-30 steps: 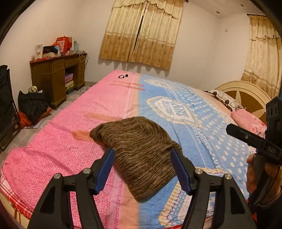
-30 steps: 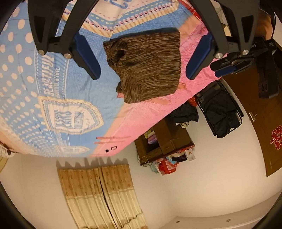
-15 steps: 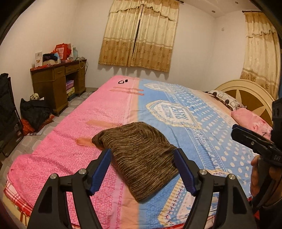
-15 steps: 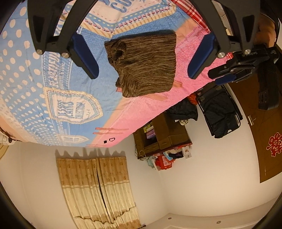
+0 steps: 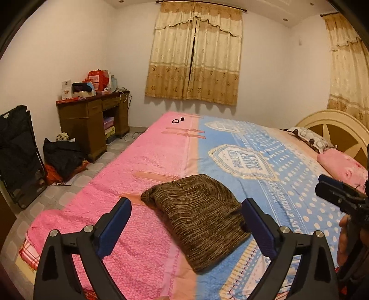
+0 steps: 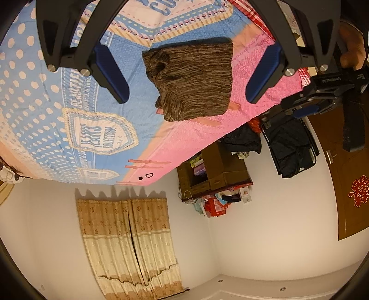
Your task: Fold small clothes
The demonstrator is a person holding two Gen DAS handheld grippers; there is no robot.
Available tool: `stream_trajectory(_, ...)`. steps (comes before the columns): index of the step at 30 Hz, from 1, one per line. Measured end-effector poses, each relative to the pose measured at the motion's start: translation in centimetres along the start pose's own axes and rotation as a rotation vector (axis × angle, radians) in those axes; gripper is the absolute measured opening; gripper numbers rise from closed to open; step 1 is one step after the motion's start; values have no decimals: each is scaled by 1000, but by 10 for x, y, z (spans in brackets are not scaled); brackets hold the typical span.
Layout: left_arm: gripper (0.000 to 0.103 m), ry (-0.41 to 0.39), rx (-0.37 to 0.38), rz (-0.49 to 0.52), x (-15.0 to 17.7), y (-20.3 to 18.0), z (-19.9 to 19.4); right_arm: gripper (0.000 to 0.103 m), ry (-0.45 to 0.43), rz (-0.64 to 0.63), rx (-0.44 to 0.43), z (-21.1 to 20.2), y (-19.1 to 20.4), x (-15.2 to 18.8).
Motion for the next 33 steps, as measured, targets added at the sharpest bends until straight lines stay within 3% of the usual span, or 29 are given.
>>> stream_trajectory(10, 97, 12, 30, -11, 2, 0, 4, 103, 1, -11, -6, -2, 5, 1)
stream_trajectory(25, 97, 13, 8, -21, 4, 2, 4, 103, 19, -31, -25, 2, 13, 8)
stream_trajectory(33, 98, -31, 62, 2, 3, -6, -1, 103, 23, -44, -28, 2, 17, 11)
Point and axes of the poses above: each gripper's, at about its wrist camera, not at the fingertips, and z roughly the way its jaws point, y to its left, x to its underside, the point moved 4 cm from there along z, roughly the way its jaws point, and after that the axes turned 4 degrees about x, right-handed, at the moved point
